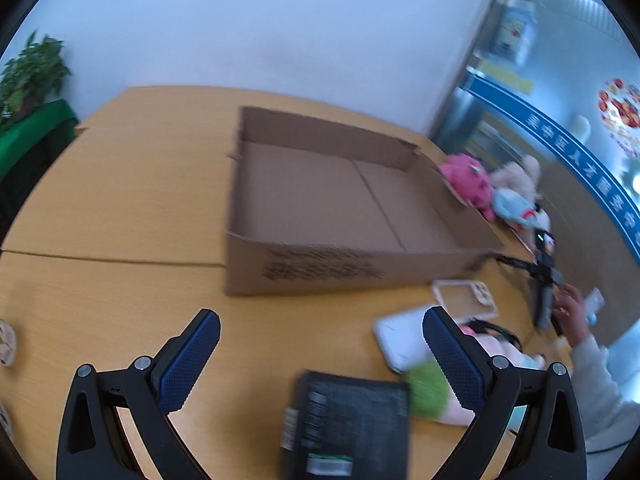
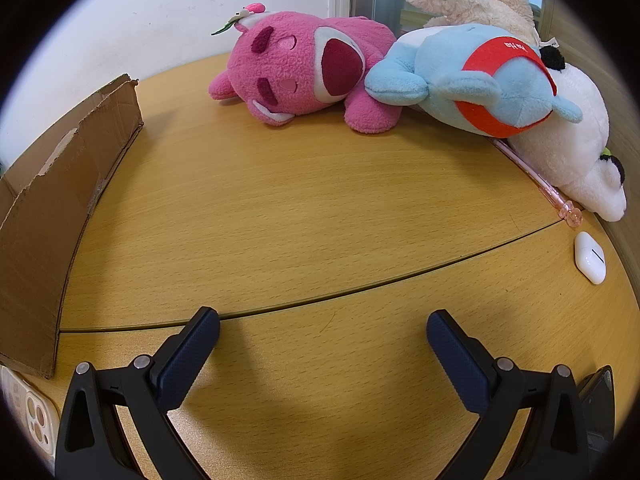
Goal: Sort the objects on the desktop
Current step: 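Grasp the pink pig plush with green hair using the left gripper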
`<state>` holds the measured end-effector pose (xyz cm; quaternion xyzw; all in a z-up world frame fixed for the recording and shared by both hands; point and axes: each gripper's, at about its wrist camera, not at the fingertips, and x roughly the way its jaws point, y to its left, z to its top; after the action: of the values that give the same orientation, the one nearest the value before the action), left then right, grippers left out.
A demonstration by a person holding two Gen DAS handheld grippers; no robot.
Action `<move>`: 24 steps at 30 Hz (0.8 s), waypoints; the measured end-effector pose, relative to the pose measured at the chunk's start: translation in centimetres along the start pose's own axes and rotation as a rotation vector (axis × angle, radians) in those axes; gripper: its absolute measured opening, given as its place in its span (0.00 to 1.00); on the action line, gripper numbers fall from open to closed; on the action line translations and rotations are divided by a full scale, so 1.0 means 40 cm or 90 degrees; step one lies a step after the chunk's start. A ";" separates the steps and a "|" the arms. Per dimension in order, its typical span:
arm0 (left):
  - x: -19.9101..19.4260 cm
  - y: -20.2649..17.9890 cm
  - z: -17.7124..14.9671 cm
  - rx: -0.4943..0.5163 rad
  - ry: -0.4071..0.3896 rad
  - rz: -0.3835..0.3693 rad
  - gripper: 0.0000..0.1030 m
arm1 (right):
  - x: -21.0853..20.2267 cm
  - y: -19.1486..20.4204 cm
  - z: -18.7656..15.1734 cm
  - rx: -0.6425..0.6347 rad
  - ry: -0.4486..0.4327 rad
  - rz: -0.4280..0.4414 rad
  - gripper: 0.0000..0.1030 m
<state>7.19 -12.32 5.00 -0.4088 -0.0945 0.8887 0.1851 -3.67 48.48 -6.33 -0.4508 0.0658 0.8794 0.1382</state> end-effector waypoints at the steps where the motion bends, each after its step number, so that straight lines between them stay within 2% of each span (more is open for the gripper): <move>1: 0.010 -0.024 -0.008 0.003 0.015 -0.013 1.00 | 0.000 0.000 0.000 0.000 0.000 0.000 1.00; 5: 0.070 -0.121 -0.039 0.004 0.091 -0.091 1.00 | -0.001 0.001 0.000 0.001 0.000 -0.001 1.00; 10: 0.120 -0.230 -0.076 0.012 0.156 -0.141 0.99 | -0.004 0.001 0.004 0.005 0.000 -0.003 1.00; 13: 0.116 -0.252 -0.108 -0.023 0.192 -0.200 0.99 | -0.008 0.013 0.007 -0.019 0.034 0.004 0.99; 15: 0.120 -0.259 -0.135 -0.049 0.201 -0.222 0.99 | -0.056 0.044 -0.030 -0.079 0.007 -0.029 0.99; 18: 0.144 -0.264 -0.172 -0.088 0.239 -0.229 0.98 | -0.183 0.125 -0.140 -0.255 -0.081 -0.095 0.99; 19: 0.148 -0.264 -0.181 -0.095 0.246 -0.230 0.98 | -0.245 0.152 -0.187 -0.300 -0.113 -0.090 0.99; 21: 0.165 -0.273 -0.197 -0.107 0.253 -0.229 0.93 | -0.347 0.189 -0.254 -0.338 -0.151 -0.043 0.99; 24: 0.194 -0.276 -0.208 -0.125 0.263 -0.230 0.91 | -0.487 0.245 -0.335 -0.360 -0.159 0.090 0.99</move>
<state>11.68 1.05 -2.23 -0.5735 -0.2116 0.7260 0.3150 14.54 32.34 1.55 -0.3540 -0.1674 0.9190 -0.0470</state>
